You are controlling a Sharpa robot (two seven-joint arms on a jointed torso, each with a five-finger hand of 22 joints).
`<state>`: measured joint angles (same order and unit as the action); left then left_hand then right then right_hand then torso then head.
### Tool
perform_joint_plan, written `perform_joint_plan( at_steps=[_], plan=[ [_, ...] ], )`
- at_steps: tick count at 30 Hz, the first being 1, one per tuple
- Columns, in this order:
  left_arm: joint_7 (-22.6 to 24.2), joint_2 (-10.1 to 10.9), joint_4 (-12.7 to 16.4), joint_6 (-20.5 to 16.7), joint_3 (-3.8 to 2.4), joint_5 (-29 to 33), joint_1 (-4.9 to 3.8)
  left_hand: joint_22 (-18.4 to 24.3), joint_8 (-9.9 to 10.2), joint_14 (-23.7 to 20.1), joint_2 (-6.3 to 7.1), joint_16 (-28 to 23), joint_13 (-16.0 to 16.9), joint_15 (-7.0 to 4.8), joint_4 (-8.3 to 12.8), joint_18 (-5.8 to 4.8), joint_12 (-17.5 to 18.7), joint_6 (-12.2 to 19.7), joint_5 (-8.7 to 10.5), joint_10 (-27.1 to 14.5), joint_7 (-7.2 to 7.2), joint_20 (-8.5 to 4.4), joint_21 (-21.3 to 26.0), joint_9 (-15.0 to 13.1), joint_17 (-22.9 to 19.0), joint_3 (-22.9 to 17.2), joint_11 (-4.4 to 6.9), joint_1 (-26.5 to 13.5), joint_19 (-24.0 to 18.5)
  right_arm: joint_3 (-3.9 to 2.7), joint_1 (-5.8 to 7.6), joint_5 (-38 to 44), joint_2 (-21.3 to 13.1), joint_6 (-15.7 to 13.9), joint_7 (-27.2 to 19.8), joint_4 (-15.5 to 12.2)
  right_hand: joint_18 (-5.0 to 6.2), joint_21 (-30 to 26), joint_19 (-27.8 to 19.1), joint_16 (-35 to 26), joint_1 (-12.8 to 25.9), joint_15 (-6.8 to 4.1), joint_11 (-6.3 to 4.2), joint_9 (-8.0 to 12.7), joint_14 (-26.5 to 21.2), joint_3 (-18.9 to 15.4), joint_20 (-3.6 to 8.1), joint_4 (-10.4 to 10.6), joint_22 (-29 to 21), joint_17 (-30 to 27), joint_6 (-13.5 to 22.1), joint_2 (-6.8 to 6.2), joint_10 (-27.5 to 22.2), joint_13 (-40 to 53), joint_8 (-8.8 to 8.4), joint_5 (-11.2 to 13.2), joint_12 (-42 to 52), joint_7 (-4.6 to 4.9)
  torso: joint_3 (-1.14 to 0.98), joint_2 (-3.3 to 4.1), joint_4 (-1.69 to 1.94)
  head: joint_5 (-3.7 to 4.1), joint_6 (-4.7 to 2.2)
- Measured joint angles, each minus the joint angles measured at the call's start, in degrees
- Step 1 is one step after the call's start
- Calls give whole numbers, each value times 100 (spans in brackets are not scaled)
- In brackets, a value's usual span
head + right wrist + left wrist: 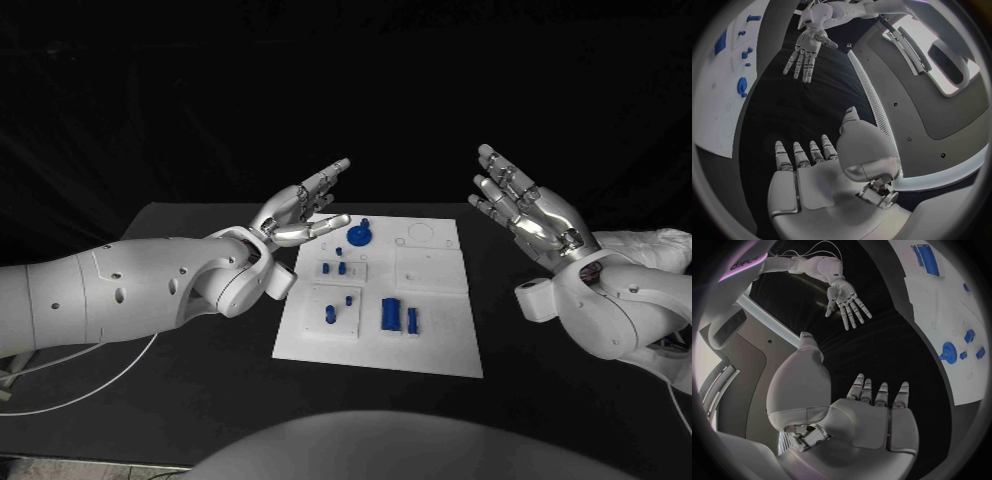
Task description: Assemble the parts on the task board
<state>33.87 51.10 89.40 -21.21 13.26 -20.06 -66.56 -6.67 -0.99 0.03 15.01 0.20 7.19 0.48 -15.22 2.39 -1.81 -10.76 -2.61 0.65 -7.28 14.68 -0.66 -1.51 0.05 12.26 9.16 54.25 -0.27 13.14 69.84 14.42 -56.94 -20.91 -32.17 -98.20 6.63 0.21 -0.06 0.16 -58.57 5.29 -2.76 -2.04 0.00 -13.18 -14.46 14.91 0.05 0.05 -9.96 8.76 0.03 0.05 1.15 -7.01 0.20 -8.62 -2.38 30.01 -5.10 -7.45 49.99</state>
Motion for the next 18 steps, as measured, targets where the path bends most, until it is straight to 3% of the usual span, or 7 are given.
perform_joint_plan(
  at_steps=[1,2,3,5,8,13,18],
  plan=[
    [0,0,0,0,0,0,1,77,44,-1,-133,0,-84,-20,178,-110,83,120,121,-30,79,-166,31,4,0,-147,-96,-661,10,0,0,-1,0,0,0,0,-67,0,-1,0,703,-128,125,94,1,154,165,-164,0,0,114,-71,0,0,-54,77,0,101,0,-1,0,-1,0],
    [-3,2,0,-2,-1,0,1,270,75,-1,-350,0,-188,-20,401,-174,139,279,202,-51,180,-380,46,5,0,-327,-223,-1481,19,-1,-1,-4,1,-5,4,2,-237,0,2,0,1539,-372,209,154,0,341,370,-376,0,0,245,-207,-2,0,-85,178,0,232,0,-1,1,-2,0],
    [-9,4,-1,-6,-8,0,5,499,80,-1,-552,0,-480,-20,592,-200,161,417,234,-60,354,-567,46,5,0,-481,-338,-2176,24,-9,-4,-5,6,-12,9,4,-504,0,3,0,2291,-465,247,177,-1,514,556,-566,0,0,365,-328,-4,0,-95,459,0,351,1,-1,1,-2,-1],
    [-19,-1,-3,-22,-51,6,22,519,81,-1,-846,0,-672,-20,873,-201,162,723,246,-62,664,-844,46,6,0,-718,-763,-3194,27,-53,-28,-16,34,-34,18,25,-627,0,6,0,3389,-501,246,192,0,777,830,-829,0,0,754,-736,-2,0,-95,658,0,771,3,-1,5,8,-20],
    [-38,-56,-5,-91,-182,62,75,520,81,-1,-1373,0,-698,-20,1387,-201,162,1048,246,-64,727,-1376,46,7,0,-1192,-886,-4132,26,-183,-110,-60,141,-111,28,95,-629,0,6,0,4425,-501,246,196,0,1268,1359,-1346,0,0,974,-863,-2,0,-95,681,0,859,10,4,21,41,-93],
    [-99,-239,7,-418,-570,346,254,521,81,0,-1497,0,-708,-19,1502,-201,162,1047,246,-64,726,-1451,46,7,1,-1221,-886,-4933,28,-563,-381,-261,485,-456,61,312,-629,0,5,0,5309,-501,246,198,0,1320,1417,-1468,1,0,976,-873,-2,1,-95,682,0,860,40,18,86,154,-323],
    [-185,-457,28,-986,-996,850,458,521,81,0,-1498,0,-711,-19,1502,-201,162,1047,246,-64,726,-1451,46,8,1,-1221,-886,-5386,28,-985,-694,-617,893,-1034,111,578,-629,1,5,0,5819,-501,246,199,0,1320,1417,-1468,2,1,976,-871,-2,1,-95,681,0,861,94,46,202,343,-723]
  ],
)
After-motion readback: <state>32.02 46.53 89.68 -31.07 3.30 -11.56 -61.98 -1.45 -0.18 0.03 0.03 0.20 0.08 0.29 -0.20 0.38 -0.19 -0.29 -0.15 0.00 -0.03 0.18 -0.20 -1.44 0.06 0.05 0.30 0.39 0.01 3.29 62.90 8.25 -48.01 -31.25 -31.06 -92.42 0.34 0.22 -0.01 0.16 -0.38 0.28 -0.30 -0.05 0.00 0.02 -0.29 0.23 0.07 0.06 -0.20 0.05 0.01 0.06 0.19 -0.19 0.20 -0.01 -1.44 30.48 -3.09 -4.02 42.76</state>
